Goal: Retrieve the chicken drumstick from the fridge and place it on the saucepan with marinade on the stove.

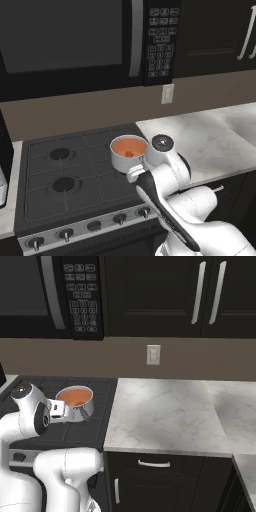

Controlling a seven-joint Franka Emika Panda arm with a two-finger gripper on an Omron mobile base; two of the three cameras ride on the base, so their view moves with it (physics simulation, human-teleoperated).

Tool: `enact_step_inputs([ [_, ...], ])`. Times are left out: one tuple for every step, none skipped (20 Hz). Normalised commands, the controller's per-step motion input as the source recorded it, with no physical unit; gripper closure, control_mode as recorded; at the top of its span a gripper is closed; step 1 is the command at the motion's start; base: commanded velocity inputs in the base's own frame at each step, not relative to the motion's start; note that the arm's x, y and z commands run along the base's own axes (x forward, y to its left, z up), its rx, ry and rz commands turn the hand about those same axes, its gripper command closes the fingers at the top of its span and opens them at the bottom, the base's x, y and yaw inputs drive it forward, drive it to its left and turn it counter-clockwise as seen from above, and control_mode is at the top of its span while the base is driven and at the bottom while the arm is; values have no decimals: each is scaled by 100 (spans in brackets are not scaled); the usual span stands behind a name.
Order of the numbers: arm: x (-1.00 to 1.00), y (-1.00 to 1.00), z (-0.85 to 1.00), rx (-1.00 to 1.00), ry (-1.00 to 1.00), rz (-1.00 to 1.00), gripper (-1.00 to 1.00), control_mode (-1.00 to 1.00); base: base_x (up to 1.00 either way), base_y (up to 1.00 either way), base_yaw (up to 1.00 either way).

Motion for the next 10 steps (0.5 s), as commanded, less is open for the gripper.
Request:
enact_step_inputs([
  [-100, -42, -26, 6, -21, -5, -100, -100, 0, 0, 0],
  [-100, -56, -46, 5, 0, -22, -100, -100, 0, 0, 0],
  [-100, -45, -51, 2, 0, -24, -100, -100, 0, 0, 0],
  [-100, -23, -51, 0, 0, -19, -100, -100, 0, 0, 0],
  [-100, -15, -33, 3, -6, -17, -100, -100, 0, 0, 0],
  [-100, -15, -20, 6, -15, -17, -100, -100, 0, 0, 0],
  [-100, -6, -10, 4, -26, -16, -100, -100, 0, 0, 0],
  [-100, -57, 0, 13, -27, -33, -100, -100, 0, 0, 0],
  [0, 0, 0, -9, 0, 0, -100, -100, 0, 0, 0],
  [0, 0, 0, 0, 0, 0, -100, -100, 0, 0, 0],
])
